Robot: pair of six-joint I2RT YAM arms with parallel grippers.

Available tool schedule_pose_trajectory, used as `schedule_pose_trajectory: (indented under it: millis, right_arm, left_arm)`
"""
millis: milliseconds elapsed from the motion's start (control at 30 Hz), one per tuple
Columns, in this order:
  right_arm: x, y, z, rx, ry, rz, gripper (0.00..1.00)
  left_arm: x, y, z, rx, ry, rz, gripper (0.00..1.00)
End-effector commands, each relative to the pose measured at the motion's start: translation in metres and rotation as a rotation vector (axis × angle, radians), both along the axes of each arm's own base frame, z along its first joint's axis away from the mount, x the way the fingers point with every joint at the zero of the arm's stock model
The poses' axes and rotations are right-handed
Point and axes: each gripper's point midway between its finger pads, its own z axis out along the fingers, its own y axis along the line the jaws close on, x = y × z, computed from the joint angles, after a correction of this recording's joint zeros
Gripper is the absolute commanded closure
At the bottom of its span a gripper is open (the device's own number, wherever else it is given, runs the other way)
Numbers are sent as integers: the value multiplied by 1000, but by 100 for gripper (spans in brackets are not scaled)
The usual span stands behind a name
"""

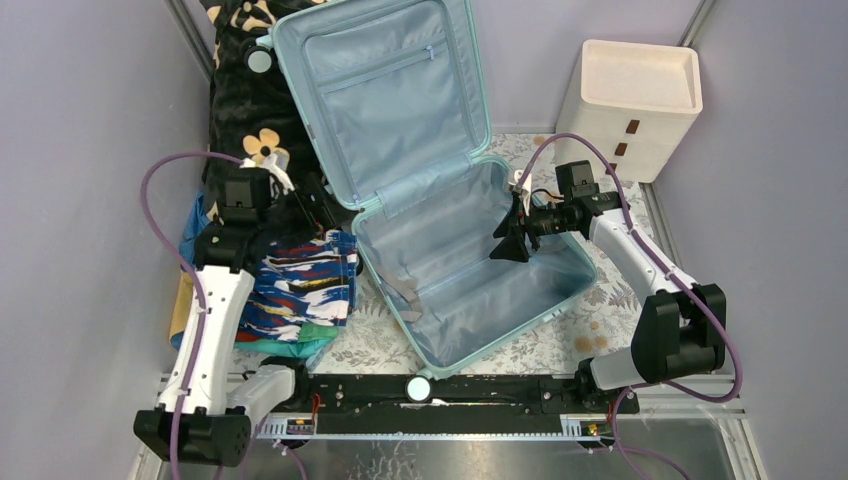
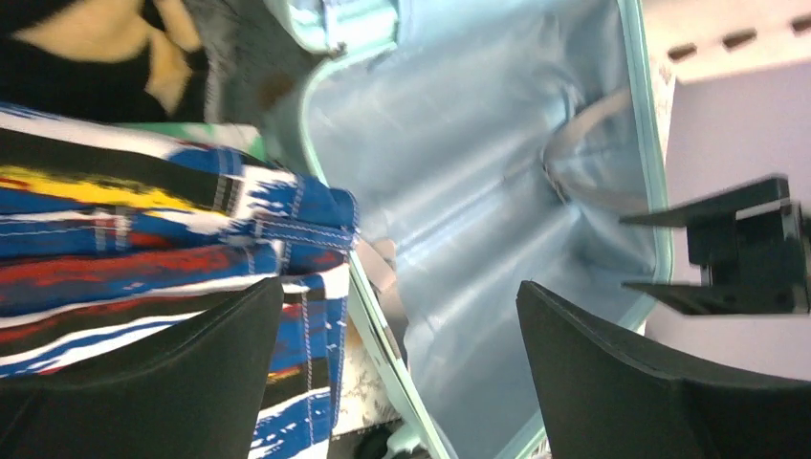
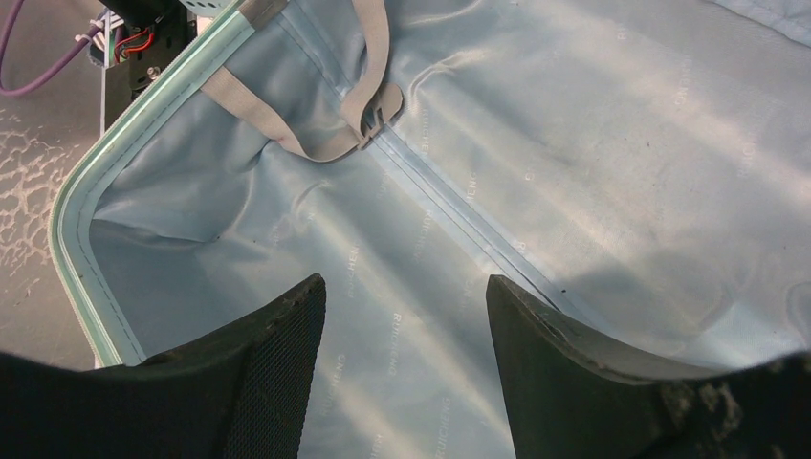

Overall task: Open, take out, and arrange the luggage
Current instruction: Place the clothes in the bin.

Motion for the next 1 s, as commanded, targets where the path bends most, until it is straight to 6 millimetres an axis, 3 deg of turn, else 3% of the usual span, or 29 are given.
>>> schedule_pose_trajectory:
  millis: [0, 133, 167, 200, 233, 367, 500, 600, 733, 867, 967]
  right_arm:
    - [3, 1, 6, 13, -18, 14, 31]
    - [3, 0, 4, 4, -20, 13, 31]
    - [3, 1, 4, 4, -20, 14, 31]
    - [3, 1, 3, 5, -17, 15, 31]
    - [3, 0, 2, 5, -13, 17, 31]
    - [2, 1, 2, 2, -10, 26, 31]
    - [2, 0, 3, 0, -20, 23, 31]
    - [2, 0, 2, 2, -8, 26, 31]
    - [2, 1, 2, 1, -8, 29, 31]
    - [2, 0, 2, 0, -5, 29, 31]
    - [1, 0, 2, -1, 0, 33, 31]
  left_arm:
    - [-3, -19, -3, 20, -35, -82, 1]
    - [-8, 18, -27, 114, 14, 123, 5]
    - [-11, 29, -31, 124, 23, 183, 26]
    - [-13, 42, -38, 129, 38, 244, 52]
    - [-15, 56, -47, 123, 61, 296, 65]
    - [-40, 108, -101, 40, 247, 504, 84]
    - [-72, 160, -124, 82, 357, 826, 85]
    - [-81, 175, -136, 8, 404, 995, 81]
    - [-101, 205, -149, -17, 459, 1272, 52]
    - [-86, 208, -164, -99, 460, 1263, 45]
    - [-77, 203, -156, -128, 452, 1192, 38]
